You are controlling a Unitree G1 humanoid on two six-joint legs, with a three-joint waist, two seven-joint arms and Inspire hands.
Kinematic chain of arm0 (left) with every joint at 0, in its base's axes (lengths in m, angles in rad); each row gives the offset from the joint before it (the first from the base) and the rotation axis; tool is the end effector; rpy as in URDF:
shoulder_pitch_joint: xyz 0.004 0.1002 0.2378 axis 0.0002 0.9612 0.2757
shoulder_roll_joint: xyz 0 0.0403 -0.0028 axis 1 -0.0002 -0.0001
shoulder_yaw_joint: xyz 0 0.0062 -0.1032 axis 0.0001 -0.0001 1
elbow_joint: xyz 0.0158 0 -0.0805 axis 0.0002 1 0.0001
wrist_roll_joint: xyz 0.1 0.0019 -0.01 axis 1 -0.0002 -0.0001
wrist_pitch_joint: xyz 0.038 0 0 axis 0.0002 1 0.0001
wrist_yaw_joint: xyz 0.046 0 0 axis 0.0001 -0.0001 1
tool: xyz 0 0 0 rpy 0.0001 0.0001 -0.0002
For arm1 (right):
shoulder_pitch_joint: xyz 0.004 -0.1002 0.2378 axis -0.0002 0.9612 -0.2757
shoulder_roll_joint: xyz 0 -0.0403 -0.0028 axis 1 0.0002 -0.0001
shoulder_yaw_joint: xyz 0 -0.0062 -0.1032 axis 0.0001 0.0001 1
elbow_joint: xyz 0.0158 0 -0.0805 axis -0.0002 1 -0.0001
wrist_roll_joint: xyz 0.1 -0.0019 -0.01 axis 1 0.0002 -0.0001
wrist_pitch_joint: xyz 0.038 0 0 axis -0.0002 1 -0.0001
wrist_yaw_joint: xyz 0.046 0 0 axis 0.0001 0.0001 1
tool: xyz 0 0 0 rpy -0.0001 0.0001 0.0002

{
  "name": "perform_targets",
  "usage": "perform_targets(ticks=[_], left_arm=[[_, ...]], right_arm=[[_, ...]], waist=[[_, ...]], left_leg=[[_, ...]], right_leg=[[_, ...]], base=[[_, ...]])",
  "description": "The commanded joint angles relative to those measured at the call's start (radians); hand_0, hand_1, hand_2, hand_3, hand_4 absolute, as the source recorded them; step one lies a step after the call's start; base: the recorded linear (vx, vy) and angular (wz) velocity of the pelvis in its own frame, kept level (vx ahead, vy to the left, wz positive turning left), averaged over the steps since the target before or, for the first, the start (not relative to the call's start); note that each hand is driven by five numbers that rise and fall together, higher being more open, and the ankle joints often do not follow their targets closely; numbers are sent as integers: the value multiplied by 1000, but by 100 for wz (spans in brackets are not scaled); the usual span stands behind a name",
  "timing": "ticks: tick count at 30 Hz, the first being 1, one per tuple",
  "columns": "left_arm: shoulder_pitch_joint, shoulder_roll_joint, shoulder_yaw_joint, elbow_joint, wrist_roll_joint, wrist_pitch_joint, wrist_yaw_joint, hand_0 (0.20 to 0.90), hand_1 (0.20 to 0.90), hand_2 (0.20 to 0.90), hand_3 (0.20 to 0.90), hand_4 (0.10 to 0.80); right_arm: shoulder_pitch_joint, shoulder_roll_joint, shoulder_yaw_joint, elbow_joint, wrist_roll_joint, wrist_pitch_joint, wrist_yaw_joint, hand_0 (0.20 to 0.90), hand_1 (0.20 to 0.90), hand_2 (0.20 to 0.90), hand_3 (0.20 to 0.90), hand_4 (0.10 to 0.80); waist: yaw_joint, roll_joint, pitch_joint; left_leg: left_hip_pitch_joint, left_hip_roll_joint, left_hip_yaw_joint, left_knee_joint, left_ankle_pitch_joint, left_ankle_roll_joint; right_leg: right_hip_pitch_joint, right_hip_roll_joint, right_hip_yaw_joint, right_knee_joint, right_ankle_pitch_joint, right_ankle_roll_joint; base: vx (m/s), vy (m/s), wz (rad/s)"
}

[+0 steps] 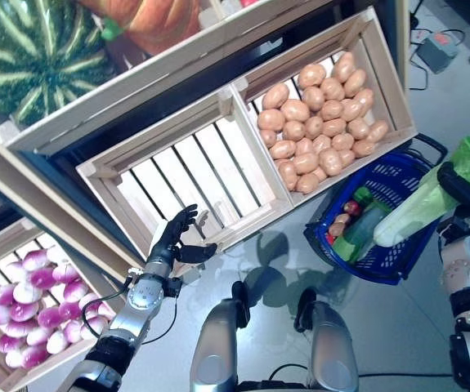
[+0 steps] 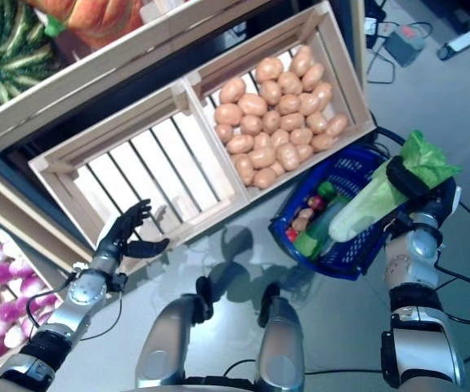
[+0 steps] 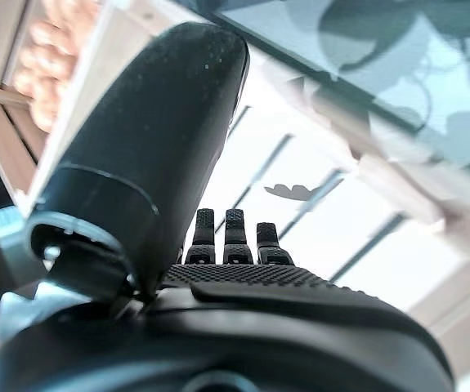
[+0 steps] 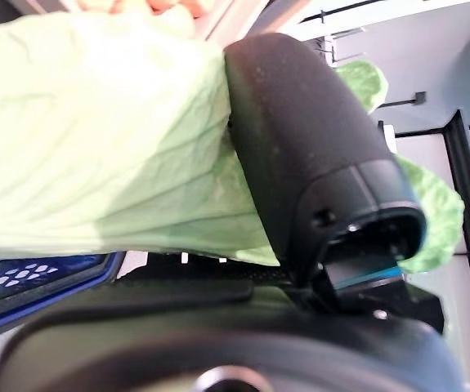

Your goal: Put vegetables into the basket

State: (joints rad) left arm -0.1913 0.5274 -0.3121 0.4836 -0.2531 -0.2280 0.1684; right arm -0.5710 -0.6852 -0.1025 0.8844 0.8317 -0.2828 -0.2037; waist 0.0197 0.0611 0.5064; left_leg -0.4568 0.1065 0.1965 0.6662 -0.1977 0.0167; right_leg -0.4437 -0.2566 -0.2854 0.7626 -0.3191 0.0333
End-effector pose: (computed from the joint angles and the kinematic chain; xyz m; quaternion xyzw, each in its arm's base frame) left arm 0.2256 0.2272 0.0168 0.1768 0.0582 0.0038 0.9825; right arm 0.2745 -0.3381 0.1151 0.1288 -0.0927 -0.3359 0.9284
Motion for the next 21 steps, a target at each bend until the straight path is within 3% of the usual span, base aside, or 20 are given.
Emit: perform_targets(ticks=[1, 8, 11, 12, 18, 21], left_arm=[[8, 30, -2, -106, -45, -129, 69, 900, 900, 900, 900, 800], [-17, 17, 30, -184, -96, -262, 156, 900, 900, 900, 900, 800], [-29, 10, 33, -226, -65, -303, 175, 900, 900, 900, 900, 800], [-33, 11, 33, -239, -52, -309, 178, 900, 900, 900, 900, 800], [-61, 28, 14, -256, -25, -298, 189, 900, 900, 900, 900, 800], [-65, 38, 6, -253, -39, -296, 186, 900, 900, 900, 900, 800]], right_arm=[[-85, -133, 4, -8, -10, -116, -22, 300, 300, 300, 300, 400], [-133, -154, 5, 42, -6, -54, -25, 300, 300, 300, 300, 400], [-139, -146, 1, 63, 21, -33, 8, 300, 300, 300, 300, 400], [-142, -145, 1, 69, 32, -25, 23, 900, 900, 900, 900, 800], [-156, -138, 13, 77, 40, 0, 52, 900, 900, 900, 900, 800], [-160, -131, 25, 89, 50, 13, 97, 900, 900, 900, 900, 800]], waist=[[7, 14, -10], [6, 25, 13], [16, 23, 14], [17, 22, 14], [17, 15, 14], [20, 14, 14]], left_leg=[[-25, 24, 7, 200, -190, 1], [-173, 14, 5, 390, -246, 16], [-185, 12, 1, 403, -255, 16], [-198, 12, -1, 422, -262, 18], [-225, 18, -8, 455, -269, 25], [-180, 21, -6, 412, -255, 17]], right_leg=[[2, -4, -43, 113, -48, -86], [-170, -68, -16, 325, -118, -91], [-187, -75, -18, 336, -120, -83], [-201, -80, -18, 353, -126, -83], [-226, -87, -20, 384, -131, -85], [-186, -73, -21, 343, -117, -75]], base=[[-45, 0, 21], [-52, -3, 10], [-27, -33, 12], [-19, -30, 8], [-7, 1, 0], [0, 0, 0]])
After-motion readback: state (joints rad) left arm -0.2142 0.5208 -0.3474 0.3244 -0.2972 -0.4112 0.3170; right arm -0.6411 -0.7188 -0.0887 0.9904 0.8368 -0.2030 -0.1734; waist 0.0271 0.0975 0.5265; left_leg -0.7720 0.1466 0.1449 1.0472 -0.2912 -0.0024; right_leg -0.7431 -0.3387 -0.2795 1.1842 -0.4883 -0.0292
